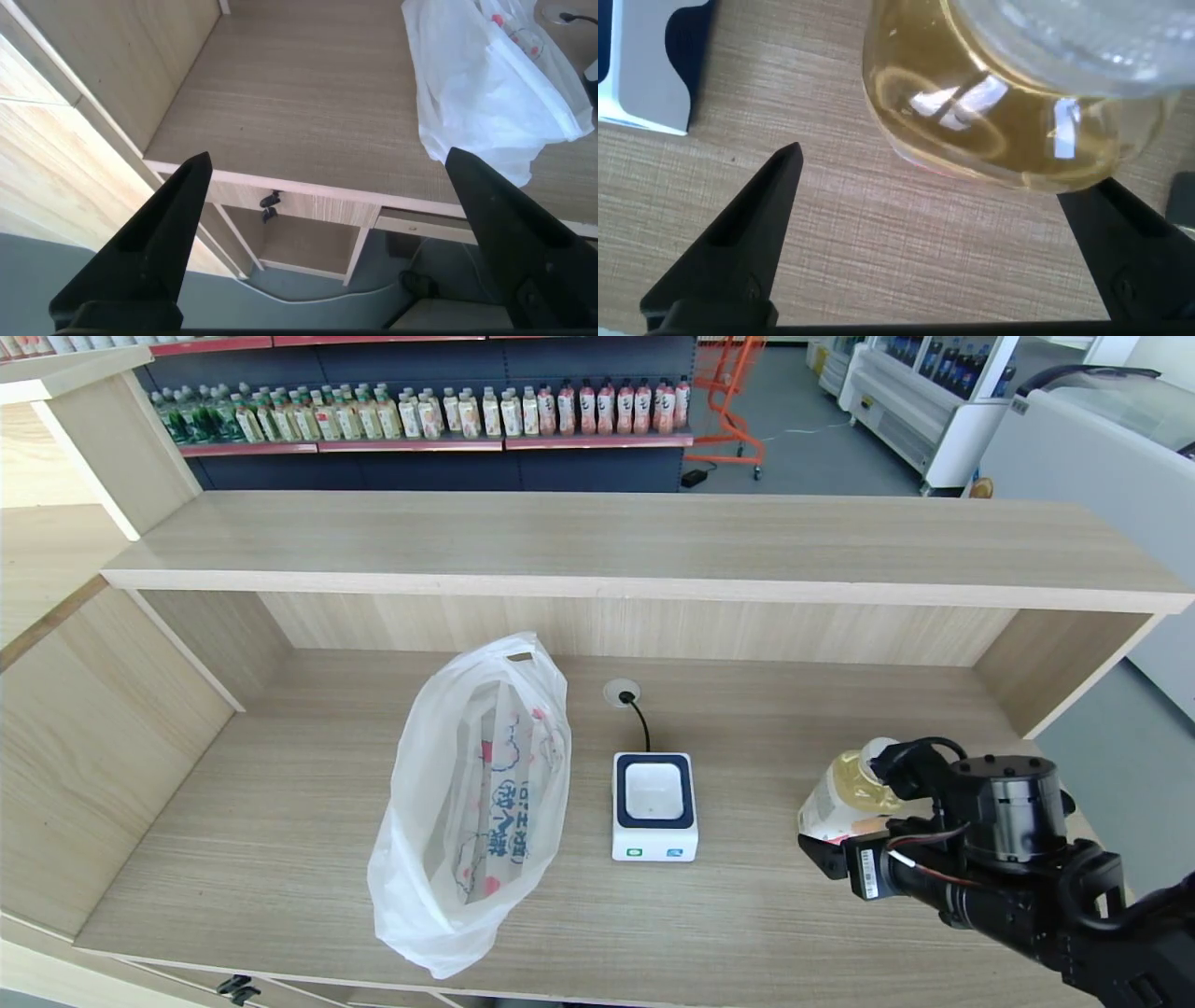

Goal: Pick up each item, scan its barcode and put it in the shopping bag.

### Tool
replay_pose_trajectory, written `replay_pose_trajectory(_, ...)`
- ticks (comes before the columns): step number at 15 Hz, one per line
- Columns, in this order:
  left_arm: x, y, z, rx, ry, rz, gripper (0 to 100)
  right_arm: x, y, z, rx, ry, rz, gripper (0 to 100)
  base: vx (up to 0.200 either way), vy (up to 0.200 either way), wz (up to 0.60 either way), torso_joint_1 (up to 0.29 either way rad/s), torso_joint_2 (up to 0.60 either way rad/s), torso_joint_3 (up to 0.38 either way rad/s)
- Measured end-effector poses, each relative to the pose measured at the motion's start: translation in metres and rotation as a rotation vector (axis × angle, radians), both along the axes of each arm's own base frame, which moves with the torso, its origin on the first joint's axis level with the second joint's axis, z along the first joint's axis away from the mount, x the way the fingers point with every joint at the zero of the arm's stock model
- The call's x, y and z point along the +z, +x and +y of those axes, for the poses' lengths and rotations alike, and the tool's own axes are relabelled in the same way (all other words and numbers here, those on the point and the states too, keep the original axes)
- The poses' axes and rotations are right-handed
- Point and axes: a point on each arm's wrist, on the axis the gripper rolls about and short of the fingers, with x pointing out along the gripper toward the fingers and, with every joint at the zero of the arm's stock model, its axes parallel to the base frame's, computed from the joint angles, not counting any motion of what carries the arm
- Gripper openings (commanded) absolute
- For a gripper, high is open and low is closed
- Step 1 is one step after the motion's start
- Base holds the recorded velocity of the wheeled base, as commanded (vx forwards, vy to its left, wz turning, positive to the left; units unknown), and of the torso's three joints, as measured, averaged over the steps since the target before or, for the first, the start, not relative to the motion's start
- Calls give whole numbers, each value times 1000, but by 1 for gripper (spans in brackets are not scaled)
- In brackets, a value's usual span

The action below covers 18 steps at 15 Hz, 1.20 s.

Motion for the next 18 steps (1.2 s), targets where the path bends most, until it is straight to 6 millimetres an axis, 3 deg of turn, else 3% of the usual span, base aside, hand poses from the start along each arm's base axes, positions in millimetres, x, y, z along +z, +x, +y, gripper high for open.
replay_pose_trajectory(9,0,0,0,-1,0,0,100,-15,20,19,47,-75,-146,100,0,0,0,0,0,0)
replay_pose_trajectory(18,0,0,0,0,0,0,100,-9,40,10,12,-96,-204,100,0,0,0,0,0,0)
